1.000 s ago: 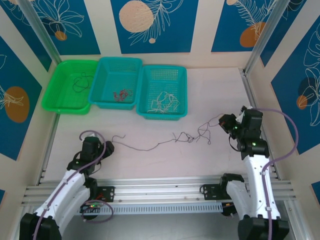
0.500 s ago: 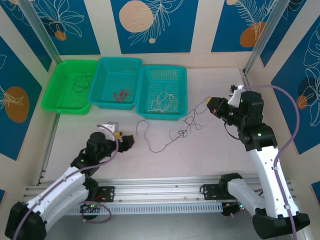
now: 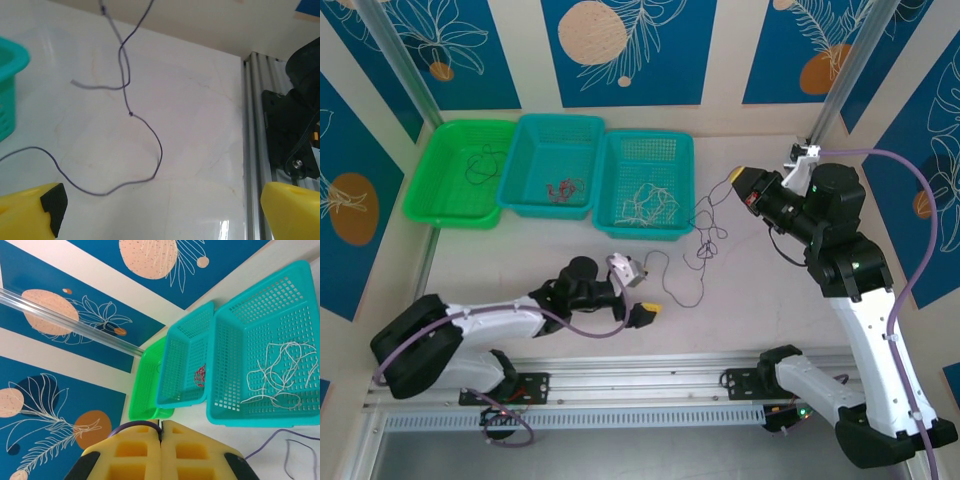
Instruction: Untangle the cables
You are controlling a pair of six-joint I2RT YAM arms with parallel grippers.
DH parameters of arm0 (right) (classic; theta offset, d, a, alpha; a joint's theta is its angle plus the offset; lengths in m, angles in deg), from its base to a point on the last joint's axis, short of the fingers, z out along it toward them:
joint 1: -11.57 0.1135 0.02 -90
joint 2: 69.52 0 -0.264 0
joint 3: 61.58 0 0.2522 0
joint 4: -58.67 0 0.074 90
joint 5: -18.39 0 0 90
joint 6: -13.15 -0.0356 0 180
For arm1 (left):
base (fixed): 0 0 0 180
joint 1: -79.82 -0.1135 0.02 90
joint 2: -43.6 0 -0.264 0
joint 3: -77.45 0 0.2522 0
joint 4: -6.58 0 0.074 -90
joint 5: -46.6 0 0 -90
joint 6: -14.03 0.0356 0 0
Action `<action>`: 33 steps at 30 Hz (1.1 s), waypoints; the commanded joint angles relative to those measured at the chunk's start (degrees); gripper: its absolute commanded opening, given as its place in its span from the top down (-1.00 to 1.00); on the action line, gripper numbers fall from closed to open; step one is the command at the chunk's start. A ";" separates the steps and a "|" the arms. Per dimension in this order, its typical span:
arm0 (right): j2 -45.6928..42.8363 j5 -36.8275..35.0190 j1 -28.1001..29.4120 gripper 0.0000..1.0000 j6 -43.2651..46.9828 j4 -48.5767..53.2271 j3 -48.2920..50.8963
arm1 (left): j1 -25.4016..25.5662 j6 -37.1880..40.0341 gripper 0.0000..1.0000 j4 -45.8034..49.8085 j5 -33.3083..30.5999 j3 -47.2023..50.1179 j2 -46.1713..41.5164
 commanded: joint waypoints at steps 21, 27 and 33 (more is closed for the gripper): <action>2.23 -10.98 7.29 1.00 -5.50 -0.70 -12.76 | 2.77 -14.20 -0.23 -34.83 -1.63 -23.00 36.91; -0.70 -18.31 6.50 1.00 -2.76 2.76 -11.16 | 2.54 -12.48 1.00 -31.65 -4.62 -17.64 30.72; -4.17 -22.37 0.51 1.00 0.39 5.58 -8.77 | -0.21 -11.74 1.00 -28.83 -10.38 -7.68 20.80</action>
